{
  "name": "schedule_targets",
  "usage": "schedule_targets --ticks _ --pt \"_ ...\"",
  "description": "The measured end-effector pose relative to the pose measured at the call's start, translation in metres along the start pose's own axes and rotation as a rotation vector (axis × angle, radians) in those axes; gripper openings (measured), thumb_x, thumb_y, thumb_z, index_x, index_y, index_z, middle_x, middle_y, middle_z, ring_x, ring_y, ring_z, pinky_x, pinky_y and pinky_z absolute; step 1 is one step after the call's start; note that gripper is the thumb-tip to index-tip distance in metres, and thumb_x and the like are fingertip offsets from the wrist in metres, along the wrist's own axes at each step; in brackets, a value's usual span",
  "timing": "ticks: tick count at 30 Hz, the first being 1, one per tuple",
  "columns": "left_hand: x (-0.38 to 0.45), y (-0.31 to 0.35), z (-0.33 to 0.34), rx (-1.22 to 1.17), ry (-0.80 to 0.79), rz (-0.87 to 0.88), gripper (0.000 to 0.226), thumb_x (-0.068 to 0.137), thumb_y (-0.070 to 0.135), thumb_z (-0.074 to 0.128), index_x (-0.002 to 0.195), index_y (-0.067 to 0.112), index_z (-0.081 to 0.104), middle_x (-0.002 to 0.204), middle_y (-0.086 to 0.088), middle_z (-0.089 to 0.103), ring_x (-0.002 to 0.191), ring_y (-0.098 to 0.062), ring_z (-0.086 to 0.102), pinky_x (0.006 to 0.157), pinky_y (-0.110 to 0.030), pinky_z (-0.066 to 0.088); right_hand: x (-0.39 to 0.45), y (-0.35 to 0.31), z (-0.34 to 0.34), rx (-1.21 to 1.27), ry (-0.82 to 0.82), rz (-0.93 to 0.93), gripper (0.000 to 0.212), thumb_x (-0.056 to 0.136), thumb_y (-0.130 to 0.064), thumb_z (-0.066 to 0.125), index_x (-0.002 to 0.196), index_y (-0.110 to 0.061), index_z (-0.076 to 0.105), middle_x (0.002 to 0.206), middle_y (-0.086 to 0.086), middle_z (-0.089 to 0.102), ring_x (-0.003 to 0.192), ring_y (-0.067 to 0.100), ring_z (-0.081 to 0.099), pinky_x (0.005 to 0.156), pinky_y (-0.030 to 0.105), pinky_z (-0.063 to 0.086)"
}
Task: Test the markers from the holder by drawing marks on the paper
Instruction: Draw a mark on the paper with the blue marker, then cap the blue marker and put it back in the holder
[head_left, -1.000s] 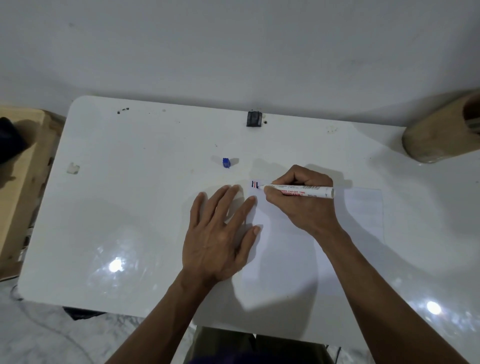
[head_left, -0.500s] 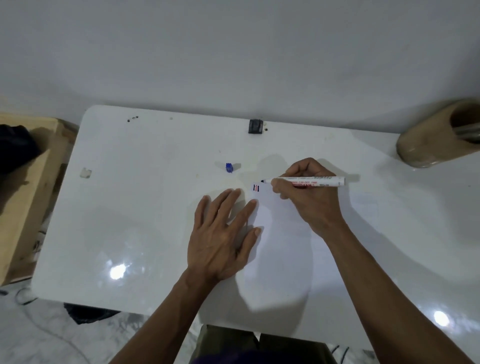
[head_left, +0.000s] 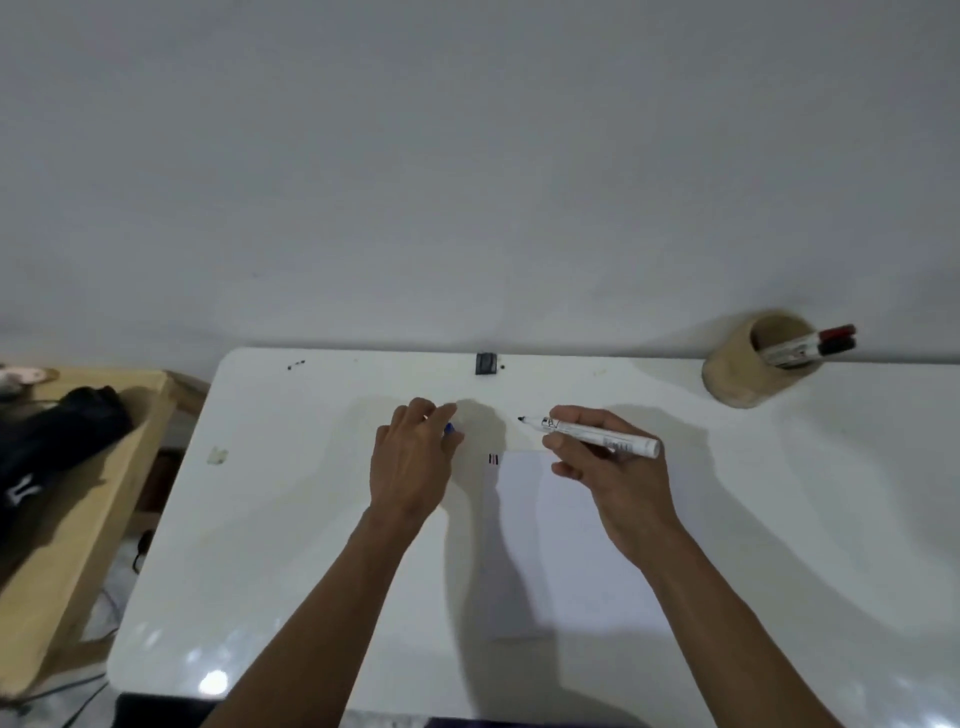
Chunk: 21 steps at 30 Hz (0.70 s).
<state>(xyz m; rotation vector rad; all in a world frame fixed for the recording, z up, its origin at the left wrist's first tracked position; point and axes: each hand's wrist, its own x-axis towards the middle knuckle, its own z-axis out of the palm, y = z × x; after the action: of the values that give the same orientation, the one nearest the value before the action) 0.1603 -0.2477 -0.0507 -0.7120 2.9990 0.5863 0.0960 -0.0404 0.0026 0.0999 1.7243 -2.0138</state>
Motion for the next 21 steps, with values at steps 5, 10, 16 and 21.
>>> schedule_targets --ticks 5,10,16,21 --pt "0.002 -0.004 0.003 0.068 -0.015 -0.005 0.019 0.098 0.016 0.056 0.106 0.008 0.071 0.102 -0.011 0.07 0.1 -0.033 0.061 0.085 -0.04 0.043 -0.011 0.001 -0.006 0.008 0.069 0.009 0.024 0.085 0.005 0.076 0.092 -0.013 0.062 0.102 0.008 0.08 0.085 0.025 0.075 0.063 0.029 0.059" --pt "-0.014 -0.001 -0.011 -0.344 0.034 -0.171 0.009 0.093 0.019 0.067 0.091 0.014 0.074 0.089 -0.001 0.073 0.087 -0.023 0.067 0.079 -0.034 0.048 -0.02 -0.007 -0.004 0.015 0.134 -0.012 0.009 0.096 -0.012 0.068 0.103 -0.011 0.064 0.099 0.006 0.081 0.087 0.026 0.078 0.065 0.033 0.06" --pt "-0.062 0.027 -0.054 -1.117 0.033 -0.351 0.009 0.091 0.016 0.07 0.092 0.021 0.078 0.085 0.011 0.077 0.077 -0.004 0.064 0.077 -0.033 0.051 -0.046 -0.027 0.019 -0.039 0.143 -0.18 0.008 0.098 -0.019 0.064 0.102 -0.013 0.068 0.091 -0.001 0.081 0.081 0.013 0.076 0.063 0.029 0.061" --pt "-0.095 0.039 -0.07 -1.38 0.006 -0.388 0.012 0.092 0.017 0.066 0.1 0.016 0.075 0.08 0.012 0.072 0.076 -0.004 0.064 0.082 -0.035 0.052 -0.076 -0.03 0.039 -0.056 0.134 -0.259 0.011 0.096 -0.02 0.066 0.102 -0.011 0.068 0.093 0.001 0.081 0.082 0.016 0.077 0.058 0.026 0.06"
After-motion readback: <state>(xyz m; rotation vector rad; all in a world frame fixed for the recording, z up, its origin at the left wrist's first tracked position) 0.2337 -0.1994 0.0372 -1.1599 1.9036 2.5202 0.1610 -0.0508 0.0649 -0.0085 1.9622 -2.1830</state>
